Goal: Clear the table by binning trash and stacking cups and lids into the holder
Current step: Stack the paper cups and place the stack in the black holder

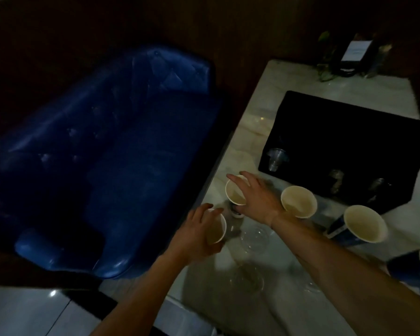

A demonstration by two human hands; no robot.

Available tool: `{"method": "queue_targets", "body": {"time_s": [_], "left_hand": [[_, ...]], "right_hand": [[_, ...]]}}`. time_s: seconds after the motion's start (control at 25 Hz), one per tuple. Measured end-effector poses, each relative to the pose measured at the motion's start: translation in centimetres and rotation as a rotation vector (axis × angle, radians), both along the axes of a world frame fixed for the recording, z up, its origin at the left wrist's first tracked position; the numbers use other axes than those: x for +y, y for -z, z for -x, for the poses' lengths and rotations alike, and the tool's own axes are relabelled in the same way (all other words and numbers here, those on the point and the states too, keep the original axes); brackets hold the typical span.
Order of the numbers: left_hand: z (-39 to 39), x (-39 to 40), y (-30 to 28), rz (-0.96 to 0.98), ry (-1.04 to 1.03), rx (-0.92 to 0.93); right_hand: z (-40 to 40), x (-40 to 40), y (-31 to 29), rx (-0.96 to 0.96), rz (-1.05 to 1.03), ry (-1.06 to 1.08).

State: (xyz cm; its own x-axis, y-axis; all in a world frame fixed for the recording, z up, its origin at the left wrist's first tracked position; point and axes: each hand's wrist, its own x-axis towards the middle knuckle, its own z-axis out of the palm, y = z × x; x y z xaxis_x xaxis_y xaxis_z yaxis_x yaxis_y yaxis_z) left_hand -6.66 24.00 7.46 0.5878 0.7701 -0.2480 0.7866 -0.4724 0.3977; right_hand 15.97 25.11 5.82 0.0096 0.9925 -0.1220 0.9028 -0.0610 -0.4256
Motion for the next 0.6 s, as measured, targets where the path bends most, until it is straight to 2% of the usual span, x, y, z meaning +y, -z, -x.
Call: {"method": "queue_targets", "body": {"time_s": [0.2, 0.36, 0.6], "left_hand": [[1.3, -0.7, 0.6, 0.014, -0.141, -0.204], [2.3, -2.1, 0.6, 0.002, -0.133, -0.432], [2.0, -5.1, -1.1, -0.016, 0.051, -0.546]], "right_hand": [[1.4, -6.3, -1.8, 0.082, -0.177, 0.137], [2.0, -14.1, -2.7, 0.051, -0.337, 0.266], [2.9, -26.3, -0.1, 0.016, -0.25, 0.483]]}}
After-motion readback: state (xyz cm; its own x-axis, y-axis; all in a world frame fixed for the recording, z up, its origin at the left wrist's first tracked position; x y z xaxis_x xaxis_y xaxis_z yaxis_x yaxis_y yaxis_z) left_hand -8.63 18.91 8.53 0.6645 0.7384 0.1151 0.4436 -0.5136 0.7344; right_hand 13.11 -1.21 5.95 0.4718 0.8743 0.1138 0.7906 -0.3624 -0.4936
